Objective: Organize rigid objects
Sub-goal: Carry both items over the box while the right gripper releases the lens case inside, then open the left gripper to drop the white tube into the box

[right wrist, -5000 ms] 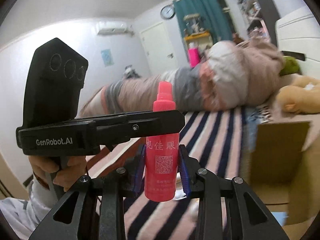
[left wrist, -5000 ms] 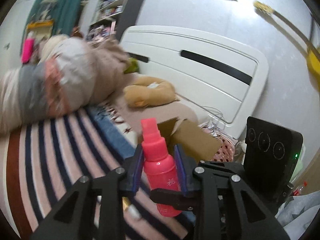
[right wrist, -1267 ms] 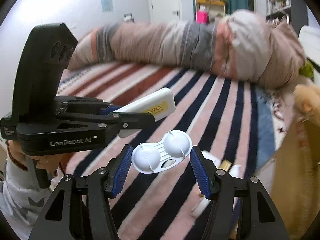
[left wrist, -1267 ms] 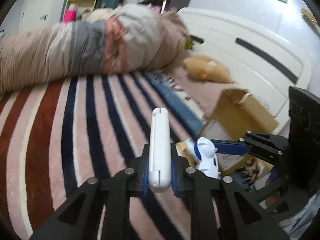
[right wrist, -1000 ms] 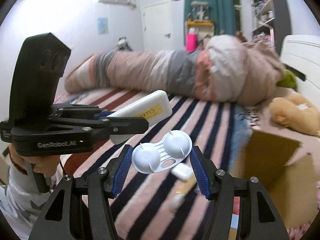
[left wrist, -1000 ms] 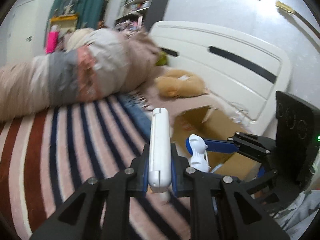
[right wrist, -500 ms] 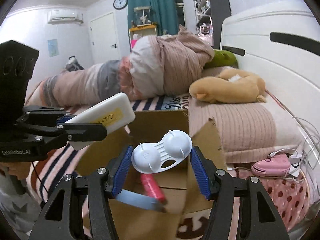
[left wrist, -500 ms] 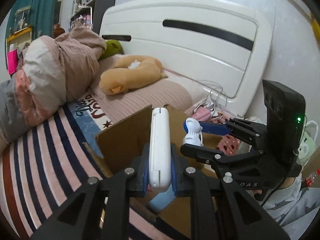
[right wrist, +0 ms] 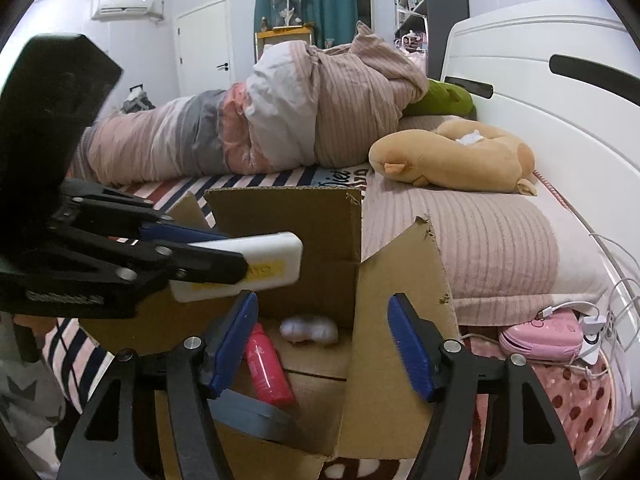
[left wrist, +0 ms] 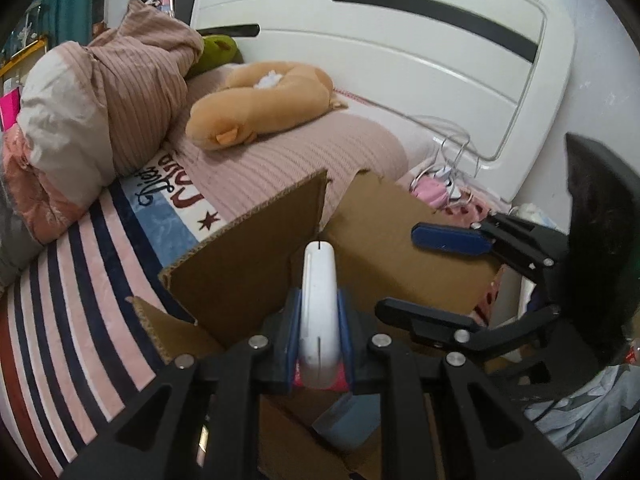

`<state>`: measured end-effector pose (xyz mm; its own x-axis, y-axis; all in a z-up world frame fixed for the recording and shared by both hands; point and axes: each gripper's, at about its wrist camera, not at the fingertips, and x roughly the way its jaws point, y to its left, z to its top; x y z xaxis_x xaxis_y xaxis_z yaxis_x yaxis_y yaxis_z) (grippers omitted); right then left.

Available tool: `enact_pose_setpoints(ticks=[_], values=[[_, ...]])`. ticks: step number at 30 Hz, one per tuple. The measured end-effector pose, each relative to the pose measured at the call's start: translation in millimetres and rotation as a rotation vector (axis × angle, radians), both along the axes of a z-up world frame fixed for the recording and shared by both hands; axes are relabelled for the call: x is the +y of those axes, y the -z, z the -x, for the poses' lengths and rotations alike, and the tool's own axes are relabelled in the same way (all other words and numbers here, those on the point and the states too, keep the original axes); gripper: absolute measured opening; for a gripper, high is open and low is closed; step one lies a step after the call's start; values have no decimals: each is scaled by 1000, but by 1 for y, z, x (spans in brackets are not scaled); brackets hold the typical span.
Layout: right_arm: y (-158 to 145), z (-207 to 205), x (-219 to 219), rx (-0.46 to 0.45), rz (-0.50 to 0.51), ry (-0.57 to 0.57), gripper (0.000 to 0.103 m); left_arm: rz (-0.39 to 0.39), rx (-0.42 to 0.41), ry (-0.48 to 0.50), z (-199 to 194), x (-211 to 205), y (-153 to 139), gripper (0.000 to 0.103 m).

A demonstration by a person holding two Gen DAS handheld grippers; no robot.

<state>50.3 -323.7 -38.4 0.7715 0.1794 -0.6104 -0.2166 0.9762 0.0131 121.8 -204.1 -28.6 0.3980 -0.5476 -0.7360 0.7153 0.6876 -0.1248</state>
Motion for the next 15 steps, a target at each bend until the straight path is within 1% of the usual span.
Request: enact_pose_setpoints(ticks=[4,7,12,15], values=[[1,-1,3,3,6,-7,65,-3,7,1,-5,-2,6,15],[2,-2,4,4,13,-5,65,3,8,5,-5,-2,5,15],[1,0,5,9,13,-4,65,11,7,-14,-3,3,2,15],[-2,3,7,10,24,-3,65,24,1,-32,1,11,-4,22]])
